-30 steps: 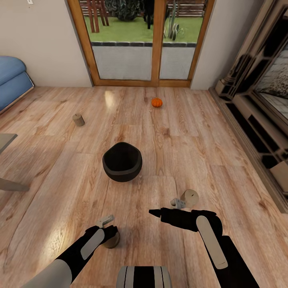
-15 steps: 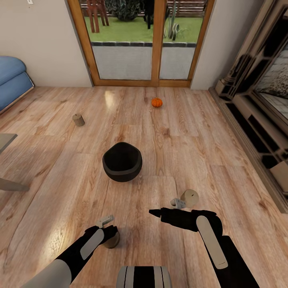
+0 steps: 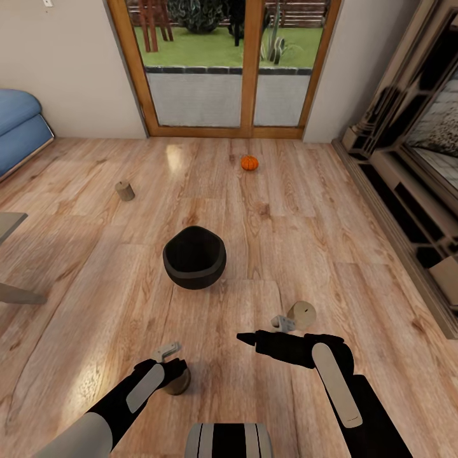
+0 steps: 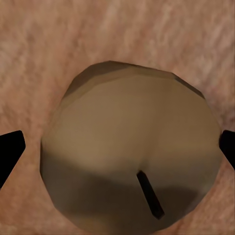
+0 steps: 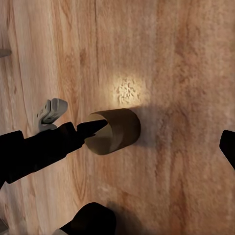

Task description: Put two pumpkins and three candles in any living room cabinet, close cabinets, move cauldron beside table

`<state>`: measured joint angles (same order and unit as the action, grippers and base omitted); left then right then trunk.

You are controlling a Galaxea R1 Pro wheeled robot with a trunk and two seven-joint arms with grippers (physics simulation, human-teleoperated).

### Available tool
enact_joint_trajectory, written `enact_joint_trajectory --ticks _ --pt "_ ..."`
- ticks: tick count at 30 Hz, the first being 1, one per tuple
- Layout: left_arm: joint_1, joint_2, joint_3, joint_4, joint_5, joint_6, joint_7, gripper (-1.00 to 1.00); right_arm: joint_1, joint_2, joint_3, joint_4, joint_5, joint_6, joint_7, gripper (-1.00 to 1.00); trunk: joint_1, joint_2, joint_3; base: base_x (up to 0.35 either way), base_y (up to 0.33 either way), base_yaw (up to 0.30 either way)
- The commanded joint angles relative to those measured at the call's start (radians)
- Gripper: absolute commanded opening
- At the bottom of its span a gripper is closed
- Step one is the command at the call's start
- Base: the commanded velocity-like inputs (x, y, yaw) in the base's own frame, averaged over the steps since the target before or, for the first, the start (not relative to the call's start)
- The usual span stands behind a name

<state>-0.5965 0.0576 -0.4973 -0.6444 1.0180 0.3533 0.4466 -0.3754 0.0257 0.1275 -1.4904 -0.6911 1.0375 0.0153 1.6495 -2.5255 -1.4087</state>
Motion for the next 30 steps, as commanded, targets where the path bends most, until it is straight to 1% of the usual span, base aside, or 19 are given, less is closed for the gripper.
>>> enact_joint_trajectory --ticks 1,3,5,8,12,30 --pt "0.0 0.002 -0.006 0.018 0.002 0.004 0.008 1.0 0.0 0.0 0.0 -0.001 0.002 0.004 0.002 1.0 0.0 0.0 -0.001 0.0 0.0 0.0" --pt "0.0 0.002 -0.006 0.019 0.001 0.006 -0.012 1.0 0.0 0.0 -0.001 -0.001 0.002 0.004 0.002 1.0 0.0 0.0 -0.001 0.0 0.0 0.0" --pt "0.0 0.004 -0.006 0.025 -0.004 0.01 -0.06 1.0 0.0 0.001 -0.001 -0.001 0.002 0.005 0.002 1.0 0.0 0.0 -0.001 0.0 0.0 0.0" --pt "0.0 0.005 -0.006 0.028 -0.006 0.012 -0.093 1.0 0.0 0.001 -0.001 -0.001 0.002 0.005 0.002 1.0 0.0 0.0 -0.001 0.0 0.0 0.0" --pt "0.0 0.005 -0.005 0.029 -0.007 0.012 -0.105 1.0 0.0 0.0 -0.001 -0.001 0.002 0.005 0.002 1.0 0.0 0.0 -0.001 0.0 0.0 0.0" --pt "0.0 0.002 -0.003 0.029 -0.005 0.002 -0.106 1.0 0.0 0.001 -0.002 -0.001 0.001 0.005 0.002 1.0 0.0 0.0 -0.001 0.0 0.0 0.0"
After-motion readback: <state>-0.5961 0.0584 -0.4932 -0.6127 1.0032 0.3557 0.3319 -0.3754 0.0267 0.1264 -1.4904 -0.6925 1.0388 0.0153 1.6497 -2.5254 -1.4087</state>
